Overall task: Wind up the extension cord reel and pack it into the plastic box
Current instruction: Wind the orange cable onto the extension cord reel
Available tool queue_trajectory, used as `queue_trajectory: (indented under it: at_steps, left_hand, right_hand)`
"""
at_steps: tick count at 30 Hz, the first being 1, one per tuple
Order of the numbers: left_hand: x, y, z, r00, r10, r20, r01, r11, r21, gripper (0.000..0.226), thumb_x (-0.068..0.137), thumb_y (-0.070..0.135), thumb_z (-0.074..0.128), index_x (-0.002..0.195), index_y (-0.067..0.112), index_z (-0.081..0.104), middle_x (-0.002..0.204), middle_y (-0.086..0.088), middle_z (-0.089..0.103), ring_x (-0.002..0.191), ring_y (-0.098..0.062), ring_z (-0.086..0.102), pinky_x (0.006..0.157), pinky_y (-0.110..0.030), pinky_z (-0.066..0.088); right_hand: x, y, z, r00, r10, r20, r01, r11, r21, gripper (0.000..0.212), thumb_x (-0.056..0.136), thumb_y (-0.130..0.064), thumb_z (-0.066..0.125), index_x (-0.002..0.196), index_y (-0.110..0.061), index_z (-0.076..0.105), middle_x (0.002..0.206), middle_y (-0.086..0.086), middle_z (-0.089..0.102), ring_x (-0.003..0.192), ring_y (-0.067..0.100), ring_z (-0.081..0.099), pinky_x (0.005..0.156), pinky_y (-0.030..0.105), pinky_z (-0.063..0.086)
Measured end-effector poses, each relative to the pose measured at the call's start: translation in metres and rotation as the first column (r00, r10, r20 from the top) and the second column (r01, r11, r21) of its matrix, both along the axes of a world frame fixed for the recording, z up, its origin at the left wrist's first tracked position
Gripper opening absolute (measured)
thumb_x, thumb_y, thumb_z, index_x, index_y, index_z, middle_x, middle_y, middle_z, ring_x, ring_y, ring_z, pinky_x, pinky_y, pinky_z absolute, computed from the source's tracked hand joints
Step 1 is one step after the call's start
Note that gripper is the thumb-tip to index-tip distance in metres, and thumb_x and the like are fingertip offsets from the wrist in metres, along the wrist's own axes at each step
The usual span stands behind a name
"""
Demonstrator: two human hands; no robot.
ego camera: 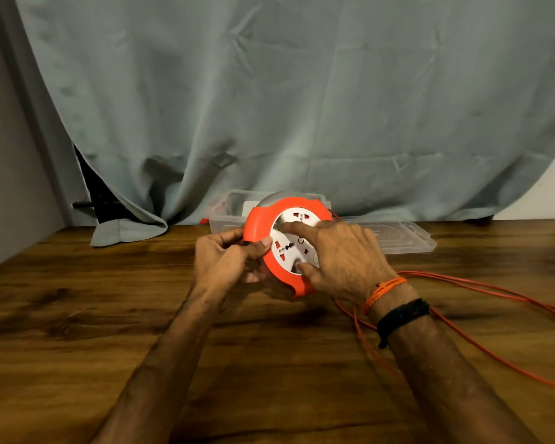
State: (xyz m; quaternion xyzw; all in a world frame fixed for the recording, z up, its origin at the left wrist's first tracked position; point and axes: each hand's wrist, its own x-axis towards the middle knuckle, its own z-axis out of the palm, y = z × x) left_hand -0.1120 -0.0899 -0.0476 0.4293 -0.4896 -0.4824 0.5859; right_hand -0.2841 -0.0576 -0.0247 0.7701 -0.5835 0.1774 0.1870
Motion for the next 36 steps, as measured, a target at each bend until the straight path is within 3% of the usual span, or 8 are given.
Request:
queue_trajectory:
  at_steps: [8, 12, 18, 21, 23, 26, 31, 36]
  left_hand:
    - [-0.001, 0.000, -0.001, 0.999, 0.012, 0.047, -0.011, 1.000, -0.015, 0.040, 0.071, 0.007, 0.081, 0.109, 0.005, 0.070, 0.088, -0.009, 0.076, 0.070, -0.023, 0.075, 0.057, -0.038, 0.061]
    - [-0.003, 0.001, 0.000, 0.998, 0.011, 0.054, -0.010, 0.999, -0.034, 0.037, 0.071, 0.006, 0.081, 0.107, 0.007, 0.072, 0.088, -0.009, 0.077, 0.072, -0.026, 0.075, 0.062, -0.043, 0.062]
    - [-0.006, 0.004, -0.001, 0.998, 0.020, 0.065, -0.016, 0.998, -0.063, 0.033, 0.072, 0.005, 0.081, 0.103, 0.007, 0.073, 0.084, -0.010, 0.076, 0.067, -0.025, 0.074, 0.060, -0.044, 0.062]
    - [-0.009, 0.003, -0.002, 0.997, 0.008, 0.078, -0.003, 0.998, -0.067, 0.040, 0.071, 0.005, 0.081, 0.110, 0.003, 0.071, 0.091, -0.014, 0.076, 0.067, -0.023, 0.074, 0.056, -0.038, 0.061]
    - [-0.011, 0.004, -0.002, 0.997, 0.006, 0.073, -0.001, 0.998, -0.069, 0.043, 0.070, 0.006, 0.082, 0.112, 0.002, 0.070, 0.094, -0.015, 0.075, 0.070, -0.024, 0.074, 0.060, -0.042, 0.061]
    - [-0.011, 0.006, 0.000, 0.999, -0.003, 0.054, 0.007, 0.998, -0.064, 0.036, 0.072, 0.002, 0.080, 0.107, 0.004, 0.070, 0.087, -0.010, 0.075, 0.064, -0.017, 0.073, 0.053, -0.035, 0.060]
    - [-0.005, 0.005, 0.002, 1.000, 0.010, -0.009, -0.010, 0.999, -0.046, 0.033, 0.072, 0.001, 0.079, 0.104, 0.002, 0.072, 0.077, -0.003, 0.076, 0.062, -0.017, 0.073, 0.048, -0.029, 0.057]
    - [-0.004, 0.004, 0.002, 0.999, 0.001, -0.047, -0.002, 1.000, -0.026, 0.027, 0.073, 0.000, 0.078, 0.099, 0.003, 0.072, 0.073, -0.003, 0.076, 0.060, -0.017, 0.072, 0.047, -0.028, 0.056]
  right_hand:
    - [0.001, -0.004, -0.006, 1.000, 0.014, 0.012, -0.013, 0.998, -0.062, 0.065, 0.081, -0.046, 0.060, 0.141, -0.049, 0.034, 0.112, 0.001, 0.066, 0.105, 0.030, 0.062, 0.075, 0.035, 0.043]
    - [0.005, -0.001, -0.010, 0.972, 0.000, 0.234, 0.037, 0.987, -0.154, 0.062, 0.068, -0.051, 0.069, 0.128, -0.046, 0.055, 0.097, -0.001, 0.073, 0.097, 0.030, 0.066, 0.076, 0.033, 0.048]
    - [0.020, -0.005, -0.012, 0.673, -0.137, 0.726, 0.181, 0.983, 0.018, 0.059, 0.065, -0.062, 0.076, 0.109, -0.024, 0.067, 0.112, 0.002, 0.071, 0.108, 0.026, 0.064, 0.090, 0.033, 0.050]
    - [0.010, -0.020, -0.035, 0.477, -0.294, 0.828, 0.131, 0.956, 0.264, 0.033, 0.081, -0.043, 0.074, 0.087, -0.011, 0.068, 0.091, -0.002, 0.075, 0.094, 0.011, 0.067, 0.092, 0.034, 0.051]
    - [0.007, -0.019, -0.041, 0.442, -0.352, 0.825, 0.016, 0.922, 0.386, 0.035, 0.087, -0.033, 0.068, 0.062, -0.009, 0.061, 0.075, 0.004, 0.076, 0.076, 0.011, 0.071, 0.076, 0.032, 0.058]
    - [0.011, -0.012, -0.019, 0.351, -0.222, 0.910, 0.017, 0.973, 0.231, 0.049, 0.089, -0.038, 0.064, 0.066, 0.005, 0.066, 0.060, 0.018, 0.070, 0.044, 0.020, 0.064, 0.036, 0.018, 0.047]
    - [0.014, -0.011, -0.007, 0.502, -0.203, 0.841, 0.078, 0.979, 0.189, 0.050, 0.075, -0.062, 0.064, 0.092, -0.015, 0.064, 0.074, 0.006, 0.075, 0.067, 0.018, 0.071, 0.072, 0.032, 0.058]
    - [0.004, -0.002, 0.000, 0.865, -0.104, 0.491, 0.170, 0.981, -0.091, 0.047, 0.072, -0.059, 0.062, 0.103, -0.024, 0.064, 0.084, 0.004, 0.072, 0.091, 0.031, 0.067, 0.079, 0.038, 0.053]
